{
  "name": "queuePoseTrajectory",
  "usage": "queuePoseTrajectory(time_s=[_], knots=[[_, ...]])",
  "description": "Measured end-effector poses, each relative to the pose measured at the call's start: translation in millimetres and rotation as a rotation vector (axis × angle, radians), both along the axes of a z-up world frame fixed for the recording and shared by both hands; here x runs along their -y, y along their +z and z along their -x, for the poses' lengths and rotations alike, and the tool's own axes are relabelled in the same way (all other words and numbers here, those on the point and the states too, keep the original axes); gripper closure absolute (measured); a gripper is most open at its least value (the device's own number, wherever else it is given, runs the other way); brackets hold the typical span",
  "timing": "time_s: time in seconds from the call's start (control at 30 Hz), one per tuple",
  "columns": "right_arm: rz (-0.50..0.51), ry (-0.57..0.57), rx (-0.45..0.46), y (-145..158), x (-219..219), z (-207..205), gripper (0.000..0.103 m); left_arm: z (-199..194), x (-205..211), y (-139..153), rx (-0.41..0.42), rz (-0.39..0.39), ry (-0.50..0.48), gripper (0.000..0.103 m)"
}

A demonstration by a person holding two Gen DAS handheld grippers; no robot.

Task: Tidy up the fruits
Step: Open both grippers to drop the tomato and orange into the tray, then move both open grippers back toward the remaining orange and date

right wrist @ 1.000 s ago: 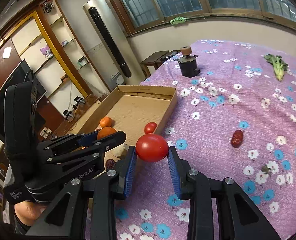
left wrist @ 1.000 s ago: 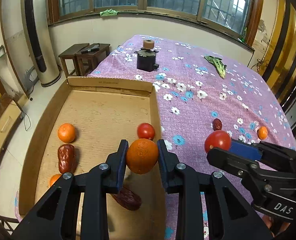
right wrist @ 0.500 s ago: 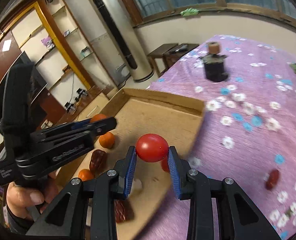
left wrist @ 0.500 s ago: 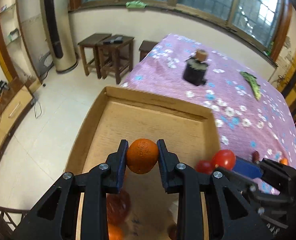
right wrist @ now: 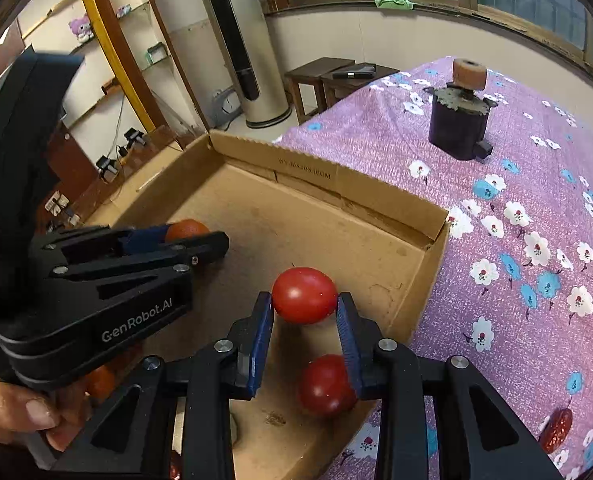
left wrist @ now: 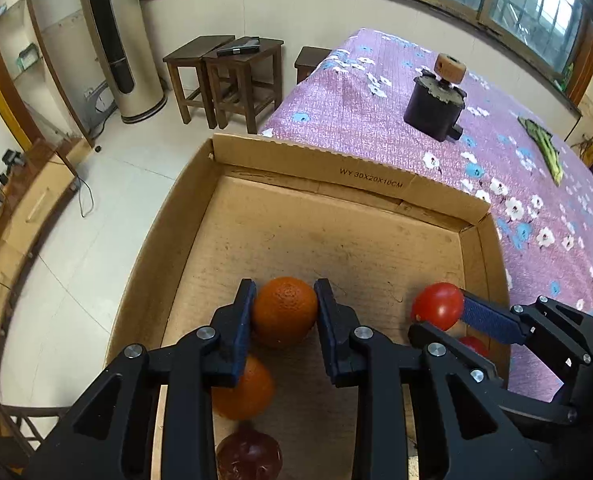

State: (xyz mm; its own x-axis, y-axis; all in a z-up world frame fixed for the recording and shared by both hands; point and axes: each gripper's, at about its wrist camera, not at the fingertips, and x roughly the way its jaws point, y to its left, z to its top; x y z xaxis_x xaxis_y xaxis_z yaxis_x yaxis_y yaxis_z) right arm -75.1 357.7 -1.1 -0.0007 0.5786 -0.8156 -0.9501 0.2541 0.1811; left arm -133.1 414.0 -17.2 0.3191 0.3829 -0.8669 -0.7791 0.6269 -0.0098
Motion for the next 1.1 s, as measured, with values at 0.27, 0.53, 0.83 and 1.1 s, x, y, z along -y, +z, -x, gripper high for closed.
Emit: queuePoseTrajectory(time_s=[0.27,0.53,0.83,1.1], knots=[[-0.018,0.006,0.02,6,7,2,0.05,11,9,10,0.026,-0.014,0.021,0.056],[-0.104,-0.025,-0.003,37,52,0,0.05,23,47,35,0.088,-0.057,-0.009,0.056],[-0.142,-0.08,-0.027,51,115,-2,0.049,20,100,56,0.146,-0.06,-0.092,0.056],[-0.144,-0.169,-0.025,51,177,-19,0.049,8,133,62,0.168,-0.057,-0.149,0.056]])
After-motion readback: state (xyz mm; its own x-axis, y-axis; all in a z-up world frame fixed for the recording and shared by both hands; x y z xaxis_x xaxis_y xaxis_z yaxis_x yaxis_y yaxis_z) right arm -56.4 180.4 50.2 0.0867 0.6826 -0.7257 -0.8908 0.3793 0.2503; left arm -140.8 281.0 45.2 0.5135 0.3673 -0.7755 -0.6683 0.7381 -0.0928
